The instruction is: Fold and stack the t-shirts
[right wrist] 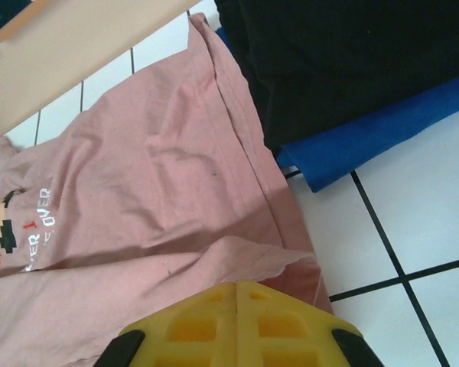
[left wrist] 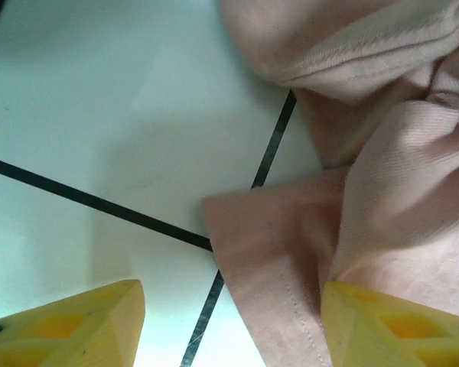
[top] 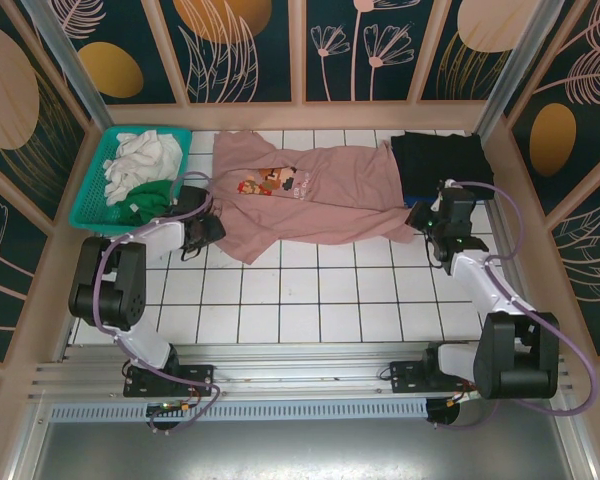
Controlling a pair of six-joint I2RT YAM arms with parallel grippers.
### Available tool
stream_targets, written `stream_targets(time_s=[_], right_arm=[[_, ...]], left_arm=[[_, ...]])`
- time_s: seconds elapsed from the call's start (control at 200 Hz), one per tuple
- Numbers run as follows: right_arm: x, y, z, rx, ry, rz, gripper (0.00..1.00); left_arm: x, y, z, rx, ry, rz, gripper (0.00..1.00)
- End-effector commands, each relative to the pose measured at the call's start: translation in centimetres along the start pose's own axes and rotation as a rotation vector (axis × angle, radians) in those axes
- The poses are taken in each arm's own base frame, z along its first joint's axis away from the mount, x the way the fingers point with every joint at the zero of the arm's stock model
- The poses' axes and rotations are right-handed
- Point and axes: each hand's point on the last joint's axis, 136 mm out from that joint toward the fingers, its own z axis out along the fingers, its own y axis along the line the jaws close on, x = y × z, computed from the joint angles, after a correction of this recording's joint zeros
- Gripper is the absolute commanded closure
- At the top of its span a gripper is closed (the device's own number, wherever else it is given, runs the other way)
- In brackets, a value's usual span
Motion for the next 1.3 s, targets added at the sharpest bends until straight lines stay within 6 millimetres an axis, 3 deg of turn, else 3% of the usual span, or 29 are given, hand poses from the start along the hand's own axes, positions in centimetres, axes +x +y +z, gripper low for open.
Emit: stream_targets(time_s=[0.0, 0.03, 0.06, 0.18, 0.285, 0.35, 0.365, 0.445, 0.49, 0.525, 0.681, 0.876, 0.906, 0.931, 1.006, 1.126, 1.211, 1.231, 1.266, 1.291], right_arm=[[-1.1, 0.8, -0.8, -0.045, -0.052, 0.009, 1.00], [-1.1, 0.9, -0.8, -0.050, -0.051, 0.011, 1.00], [-1.0, 1.0, -0.9, -0.056, -0.049, 0.014, 1.00], [-0.7, 1.3, -1.3, -0.077, -0.050, 0.017, 1.00], [-0.7, 1.5, -1.8, -0.086, -0.055, 0.015, 1.00], [-0.9, 1.6, -2.3, -0.092, -0.061, 0.013, 1.00], [-0.9, 1.7, -2.4, -0.092, -0.062, 0.013, 1.00], [-1.2, 2.0, -3.1, -0.102, -0.074, 0.008, 1.00], [-1.5, 2.1, -3.6, -0.103, -0.081, 0.004, 1.00], [-1.7, 2.2, -4.0, -0.104, -0.088, 0.000, 1.00], [-3.0, 3.0, -6.4, -0.116, -0.132, 0.001, 1.00], [-6.5, 5.4, -10.0, -0.167, -0.210, 0.010, 1.00], [-7.2, 5.9, -10.3, -0.176, -0.224, 0.010, 1.00], [-8.0, 6.3, -10.5, -0.187, -0.237, 0.012, 1.00], [-10.4, 8.0, -9.9, -0.224, -0.259, 0.007, 1.00], [-15.5, 10.2, -5.7, -0.200, -0.263, -0.017, 1.00], [-21.0, 12.0, -3.7, -0.165, -0.281, -0.033, 1.00], [-22.3, 12.5, -3.6, -0.166, -0.289, -0.036, 1.00], [-24.3, 13.7, -3.6, -0.186, -0.304, -0.051, 1.00], [-25.8, 14.6, -3.8, -0.202, -0.323, -0.060, 1.00]], left_arm=[[-1.2, -1.8, 1.5, 0.064, -0.010, -0.010, 0.47], [-0.8, -1.7, 2.0, 0.065, 0.007, -0.004, 0.51], [-2.0, -2.5, 2.0, 0.077, -0.014, -0.005, 0.53], [-2.4, -2.8, 2.7, 0.079, -0.016, 0.000, 0.62], [-2.3, -2.9, 2.9, 0.074, -0.001, 0.007, 0.83], [-2.4, -2.7, 2.0, 0.073, -0.014, 0.004, 1.00], [-2.4, -2.7, 1.7, 0.074, -0.019, 0.003, 1.00], [-2.7, -2.4, -0.5, 0.077, -0.052, -0.007, 1.00], [-3.6, -2.7, -2.9, 0.101, -0.099, -0.014, 1.00], [-2.9, -2.0, -3.9, 0.091, -0.102, -0.020, 1.00], [-3.0, -0.2, -10.4, 0.083, -0.205, -0.051, 1.00], [-5.0, -0.1, -18.5, 0.135, -0.354, -0.080, 1.00], [-5.2, -0.2, -19.0, 0.136, -0.364, -0.079, 1.00], [-6.5, -0.9, -20.5, 0.155, -0.400, -0.078, 1.00], [-9.4, -2.3, -22.0, 0.160, -0.455, -0.066, 1.00], [-17.1, -7.5, -24.8, 0.209, -0.541, -0.004, 1.00], [-23.8, -11.9, -28.4, 0.267, -0.634, 0.038, 1.00], [-25.5, -12.8, -30.3, 0.288, -0.677, 0.045, 1.00], [-28.1, -13.9, -31.4, 0.293, -0.709, 0.049, 1.00], [-29.7, -14.5, -33.6, 0.314, -0.761, 0.045, 1.00]])
